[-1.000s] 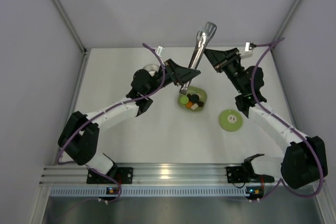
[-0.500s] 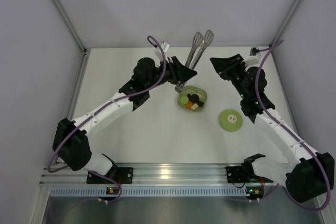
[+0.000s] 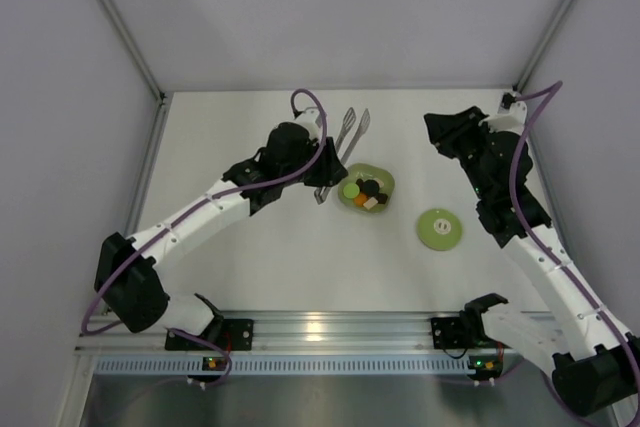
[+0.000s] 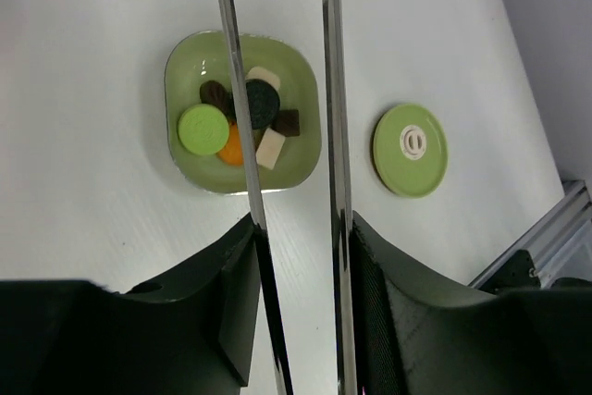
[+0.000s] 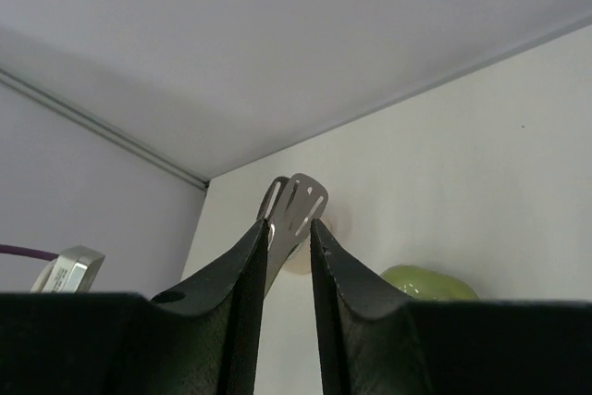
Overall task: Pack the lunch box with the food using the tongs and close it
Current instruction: Pick up the clamp at the center of the board, then pick up the fake food from the plate.
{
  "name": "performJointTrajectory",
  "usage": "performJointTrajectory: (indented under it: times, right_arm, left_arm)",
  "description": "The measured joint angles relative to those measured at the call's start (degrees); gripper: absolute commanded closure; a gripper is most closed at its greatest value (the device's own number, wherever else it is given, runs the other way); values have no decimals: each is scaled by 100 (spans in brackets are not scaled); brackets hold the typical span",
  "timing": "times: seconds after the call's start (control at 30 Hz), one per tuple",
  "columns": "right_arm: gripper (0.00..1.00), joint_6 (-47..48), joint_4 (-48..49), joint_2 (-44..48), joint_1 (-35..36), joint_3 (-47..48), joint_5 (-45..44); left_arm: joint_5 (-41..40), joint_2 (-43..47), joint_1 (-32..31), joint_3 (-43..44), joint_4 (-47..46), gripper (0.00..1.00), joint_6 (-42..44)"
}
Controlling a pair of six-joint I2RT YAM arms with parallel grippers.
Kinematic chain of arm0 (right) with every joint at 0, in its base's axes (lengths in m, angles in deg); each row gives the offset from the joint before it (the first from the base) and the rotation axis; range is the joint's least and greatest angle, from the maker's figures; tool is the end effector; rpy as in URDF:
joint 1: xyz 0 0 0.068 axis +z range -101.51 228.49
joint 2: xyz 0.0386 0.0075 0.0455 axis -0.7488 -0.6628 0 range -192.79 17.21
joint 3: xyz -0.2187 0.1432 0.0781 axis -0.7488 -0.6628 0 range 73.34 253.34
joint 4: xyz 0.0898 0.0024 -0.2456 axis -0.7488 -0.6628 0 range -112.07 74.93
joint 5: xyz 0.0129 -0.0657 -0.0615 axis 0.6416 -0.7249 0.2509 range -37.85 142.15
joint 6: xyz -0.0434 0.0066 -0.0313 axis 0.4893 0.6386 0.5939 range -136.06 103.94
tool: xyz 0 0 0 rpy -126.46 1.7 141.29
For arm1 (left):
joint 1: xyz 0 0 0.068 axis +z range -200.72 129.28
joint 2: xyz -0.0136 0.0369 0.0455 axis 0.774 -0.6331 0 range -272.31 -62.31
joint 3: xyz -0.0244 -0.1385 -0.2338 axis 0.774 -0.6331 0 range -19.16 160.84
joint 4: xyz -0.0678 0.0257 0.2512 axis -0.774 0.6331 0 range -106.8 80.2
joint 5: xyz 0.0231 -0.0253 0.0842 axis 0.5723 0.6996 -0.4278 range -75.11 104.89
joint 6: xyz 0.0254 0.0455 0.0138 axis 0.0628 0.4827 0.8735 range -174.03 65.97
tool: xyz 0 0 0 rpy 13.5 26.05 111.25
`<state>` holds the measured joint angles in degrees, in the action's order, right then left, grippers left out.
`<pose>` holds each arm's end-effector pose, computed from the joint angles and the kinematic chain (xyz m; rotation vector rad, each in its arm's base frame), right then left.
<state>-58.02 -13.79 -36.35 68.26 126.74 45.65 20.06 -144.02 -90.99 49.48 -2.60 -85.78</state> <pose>0.2063 0.0698 0.3874 0.3986 1.5514 0.7589 0.2507 -0.2167 0.3277 0.2196 2.1494 -0.8529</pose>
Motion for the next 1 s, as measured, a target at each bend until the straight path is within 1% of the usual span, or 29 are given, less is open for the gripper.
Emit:
performJointTrajectory:
  times: [0.1, 0.17, 0.43, 0.77, 1.0]
  right_arm:
    - [76, 146, -181, 46, 0, 0, -72]
    - [76, 201, -280, 42, 0, 0, -101]
    - [76, 354, -433, 42, 0, -2, -114]
    - [76, 455, -492, -81, 0, -2, -61]
    - [73, 492, -647, -168, 0, 7, 85]
  left_arm:
    - [-197, 72, -116, 0, 354, 60, 125]
    - [-345, 125, -210, 0, 525, 61, 208]
    - [-798, 175, -424, -2, 1058, 61, 437]
    - [-868, 175, -549, -2, 1204, 58, 601]
    - [-984, 175, -673, -2, 1335, 57, 715]
